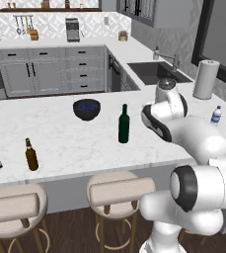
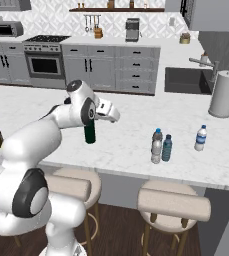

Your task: Move the plastic bottles in the middle to the plastics group, and the glass bottles in the middle to the glass group.

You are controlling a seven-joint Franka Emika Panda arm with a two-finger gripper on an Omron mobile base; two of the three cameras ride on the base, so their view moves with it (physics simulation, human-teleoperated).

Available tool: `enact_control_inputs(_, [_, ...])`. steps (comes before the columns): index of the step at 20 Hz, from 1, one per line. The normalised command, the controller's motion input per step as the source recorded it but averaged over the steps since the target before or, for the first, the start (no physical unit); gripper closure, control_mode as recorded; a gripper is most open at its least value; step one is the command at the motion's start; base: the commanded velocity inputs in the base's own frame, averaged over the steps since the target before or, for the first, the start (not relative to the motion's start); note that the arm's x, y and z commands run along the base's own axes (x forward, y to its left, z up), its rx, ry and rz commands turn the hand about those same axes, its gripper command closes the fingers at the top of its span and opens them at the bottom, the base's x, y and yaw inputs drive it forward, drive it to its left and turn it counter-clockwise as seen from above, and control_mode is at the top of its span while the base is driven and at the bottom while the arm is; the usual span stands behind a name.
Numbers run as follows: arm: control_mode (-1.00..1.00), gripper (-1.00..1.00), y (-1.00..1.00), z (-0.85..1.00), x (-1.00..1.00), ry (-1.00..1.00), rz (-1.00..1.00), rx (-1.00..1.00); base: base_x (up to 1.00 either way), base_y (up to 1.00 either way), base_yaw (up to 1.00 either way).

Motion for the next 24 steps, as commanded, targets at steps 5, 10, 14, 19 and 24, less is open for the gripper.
enact_control_inputs(5, [-1.0, -1.0, 1.0, -0.14, 0.46, 0.0, 0.11, 0.01, 0.0, 0.0, 0.0])
enact_control_inputs(10, [-1.0, -1.0, 0.93, 0.0, 0.32, 0.03, 0.19, 0.03, 0.0, 0.0, 0.0])
enact_control_inputs(14, [-1.0, -1.0, 0.12, 0.04, -0.02, 0.01, 0.28, 0.0, 0.0, 0.0, 0.0])
enact_control_inputs(19, [-1.0, -1.0, 0.01, -0.03, 0.03, 0.0, 0.2, 0.0, 0.0, 0.0, 0.0])
enact_control_inputs(24, [-1.0, -1.0, 0.06, -0.19, 0.34, 0.0, 0.09, 0.0, 0.0, 0.0, 0.0])
